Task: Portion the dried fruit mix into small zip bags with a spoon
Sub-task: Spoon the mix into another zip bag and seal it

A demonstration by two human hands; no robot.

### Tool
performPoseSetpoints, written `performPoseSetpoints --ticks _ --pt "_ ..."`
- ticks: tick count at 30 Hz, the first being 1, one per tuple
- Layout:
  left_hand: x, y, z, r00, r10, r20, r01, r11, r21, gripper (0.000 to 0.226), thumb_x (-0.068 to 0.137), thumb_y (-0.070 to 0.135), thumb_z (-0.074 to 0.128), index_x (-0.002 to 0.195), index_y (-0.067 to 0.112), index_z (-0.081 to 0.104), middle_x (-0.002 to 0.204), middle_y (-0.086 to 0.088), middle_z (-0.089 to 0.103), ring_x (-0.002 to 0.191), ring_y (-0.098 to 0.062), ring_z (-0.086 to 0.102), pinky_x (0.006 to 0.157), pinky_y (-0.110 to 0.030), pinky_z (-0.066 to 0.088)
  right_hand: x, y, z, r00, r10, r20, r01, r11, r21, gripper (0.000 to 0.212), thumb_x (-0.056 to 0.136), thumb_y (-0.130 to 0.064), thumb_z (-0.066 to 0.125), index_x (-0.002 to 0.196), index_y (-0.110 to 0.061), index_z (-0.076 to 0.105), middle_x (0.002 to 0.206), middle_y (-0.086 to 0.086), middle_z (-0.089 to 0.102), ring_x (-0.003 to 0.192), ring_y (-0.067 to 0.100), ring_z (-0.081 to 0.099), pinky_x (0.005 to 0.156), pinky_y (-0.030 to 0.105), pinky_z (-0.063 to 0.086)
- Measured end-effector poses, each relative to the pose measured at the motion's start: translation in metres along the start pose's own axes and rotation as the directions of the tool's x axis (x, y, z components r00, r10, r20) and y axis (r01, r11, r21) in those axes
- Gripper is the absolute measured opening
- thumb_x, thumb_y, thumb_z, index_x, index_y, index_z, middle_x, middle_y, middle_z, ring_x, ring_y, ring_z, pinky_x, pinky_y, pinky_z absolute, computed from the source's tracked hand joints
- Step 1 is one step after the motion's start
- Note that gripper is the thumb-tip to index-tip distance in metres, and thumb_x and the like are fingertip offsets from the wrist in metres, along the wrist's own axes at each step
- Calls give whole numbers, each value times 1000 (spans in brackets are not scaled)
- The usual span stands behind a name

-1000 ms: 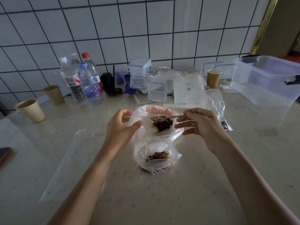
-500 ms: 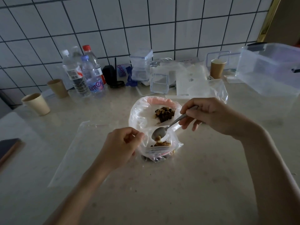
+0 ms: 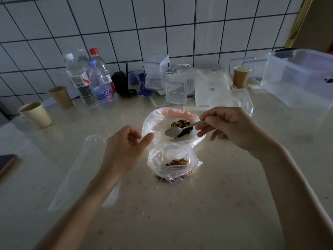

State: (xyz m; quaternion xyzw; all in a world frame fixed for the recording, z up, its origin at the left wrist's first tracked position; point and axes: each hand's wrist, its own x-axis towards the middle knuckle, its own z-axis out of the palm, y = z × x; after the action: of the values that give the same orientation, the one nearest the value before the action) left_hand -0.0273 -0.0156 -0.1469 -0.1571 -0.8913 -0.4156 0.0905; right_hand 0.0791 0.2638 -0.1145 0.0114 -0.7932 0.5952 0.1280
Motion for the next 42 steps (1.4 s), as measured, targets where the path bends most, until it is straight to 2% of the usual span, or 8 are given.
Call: performPoseSetpoints --ticks 3,6,12,16,19,26,31,42 --pt "24 -2 11 998 -20 -62 23 999 49 52 78 66 76 97 23 53 89 10 62 78 -5 59 66 -28 45 5 9 9 993 108 -46 -106 993 45 17 106 -5 52 108 -1 68 98 9 81 88 24 79 65 27 61" --pt "40 -3 28 983 -140 115 133 989 65 67 79 73 71 116 20 53 104 9 64 93 -15 66 81 -39 58 9 15 14 983 164 -86 -159 985 62 16 106 -7 52 105 -2 68 97 10 81 88 25 79 65 27 60" --pt "45 -1 45 959 -31 280 20 999 41 26 79 57 80 88 35 69 76 17 72 69 7 67 53 -9 43 6 19 6 973 219 -77 -213 974 75 21 108 -12 52 105 0 69 96 11 81 90 28 79 65 27 62" --pt "40 -3 47 964 17 265 -16 1000 -3 32 74 48 81 89 22 69 80 6 74 73 -8 70 62 -26 56 4 19 4 970 241 -41 -234 965 120 24 108 -14 52 108 3 69 98 14 80 91 29 79 67 28 63" --pt "43 -5 47 959 -2 282 7 1000 -17 33 80 38 80 99 17 65 90 3 71 81 -18 67 63 -29 49 5 19 11 961 275 -1 -273 955 112 25 108 -14 51 108 3 69 98 16 80 90 30 79 68 29 64" --pt "40 -5 47 945 32 325 -37 999 10 67 76 38 89 130 21 53 105 6 65 91 -13 64 72 -28 53 4 20 21 940 334 -73 -325 939 115 20 105 -10 56 106 4 70 93 16 80 84 29 80 64 27 63" --pt "41 -6 47 929 64 365 -79 997 26 66 83 29 85 137 18 48 107 5 64 90 -12 63 70 -24 53 6 21 19 932 305 -195 -292 952 93 18 104 -5 57 101 7 70 87 16 80 76 31 79 58 27 61" --pt "37 -1 45 921 83 381 -92 996 5 72 80 47 85 138 22 50 109 13 63 93 -7 62 73 -24 49 12 29 45 920 173 -352 -219 971 -93 19 103 -6 59 90 -12 72 80 -5 80 59 24 76 51 32 56"
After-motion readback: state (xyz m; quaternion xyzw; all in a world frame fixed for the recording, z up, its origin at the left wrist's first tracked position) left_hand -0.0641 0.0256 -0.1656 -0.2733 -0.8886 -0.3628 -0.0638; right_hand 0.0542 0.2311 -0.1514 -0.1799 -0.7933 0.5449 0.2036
